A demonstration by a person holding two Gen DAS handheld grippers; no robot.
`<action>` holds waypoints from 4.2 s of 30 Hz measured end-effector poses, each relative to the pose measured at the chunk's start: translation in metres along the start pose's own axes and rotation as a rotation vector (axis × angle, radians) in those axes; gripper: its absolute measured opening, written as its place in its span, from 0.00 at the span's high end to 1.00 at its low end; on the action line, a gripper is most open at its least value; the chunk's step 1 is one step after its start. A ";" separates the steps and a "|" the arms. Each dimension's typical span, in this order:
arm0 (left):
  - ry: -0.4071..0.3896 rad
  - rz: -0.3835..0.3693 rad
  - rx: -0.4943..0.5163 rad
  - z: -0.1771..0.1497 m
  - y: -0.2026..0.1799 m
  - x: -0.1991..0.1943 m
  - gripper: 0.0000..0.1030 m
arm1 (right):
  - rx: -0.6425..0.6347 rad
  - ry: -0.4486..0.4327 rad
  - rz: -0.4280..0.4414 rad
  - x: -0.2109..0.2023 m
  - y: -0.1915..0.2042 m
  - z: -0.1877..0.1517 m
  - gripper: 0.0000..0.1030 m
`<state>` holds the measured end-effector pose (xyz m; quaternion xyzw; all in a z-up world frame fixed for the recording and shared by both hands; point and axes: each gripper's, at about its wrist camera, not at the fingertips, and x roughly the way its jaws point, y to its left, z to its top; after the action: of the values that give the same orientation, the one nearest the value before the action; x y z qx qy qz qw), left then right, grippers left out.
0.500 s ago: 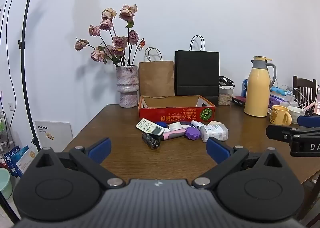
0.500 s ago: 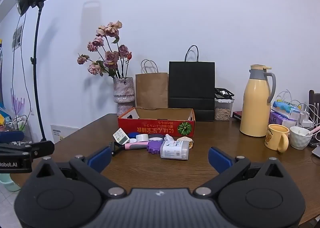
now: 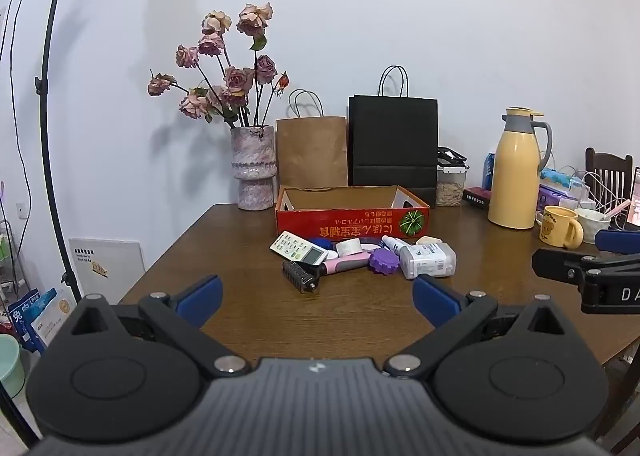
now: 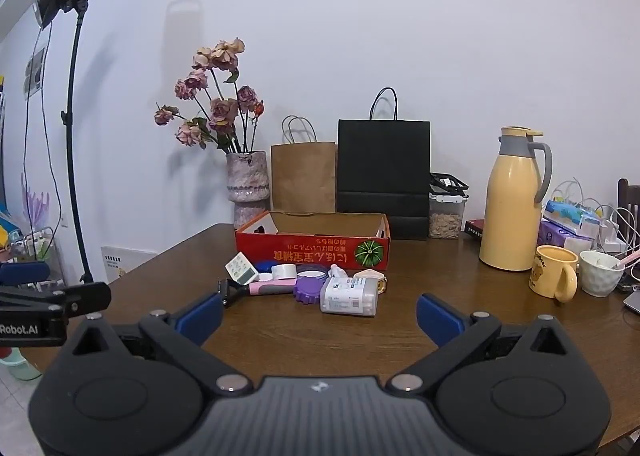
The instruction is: Organize rigid objects
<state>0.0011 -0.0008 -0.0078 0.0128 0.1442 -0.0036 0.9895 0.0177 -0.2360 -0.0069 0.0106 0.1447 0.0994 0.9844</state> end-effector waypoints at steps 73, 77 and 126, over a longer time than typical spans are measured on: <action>0.013 -0.004 -0.002 -0.004 -0.001 0.003 0.00 | -0.012 0.006 -0.003 -0.001 -0.003 -0.005 0.00; 0.012 -0.004 -0.002 -0.004 -0.001 0.003 0.00 | -0.012 0.005 -0.003 -0.001 -0.003 -0.005 0.00; 0.147 0.013 -0.037 0.021 0.014 0.133 0.00 | -0.031 0.112 -0.015 0.127 -0.009 0.019 0.00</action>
<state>0.1348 0.0118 -0.0253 -0.0042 0.2162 0.0063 0.9763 0.1443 -0.2196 -0.0256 -0.0114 0.1979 0.0946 0.9756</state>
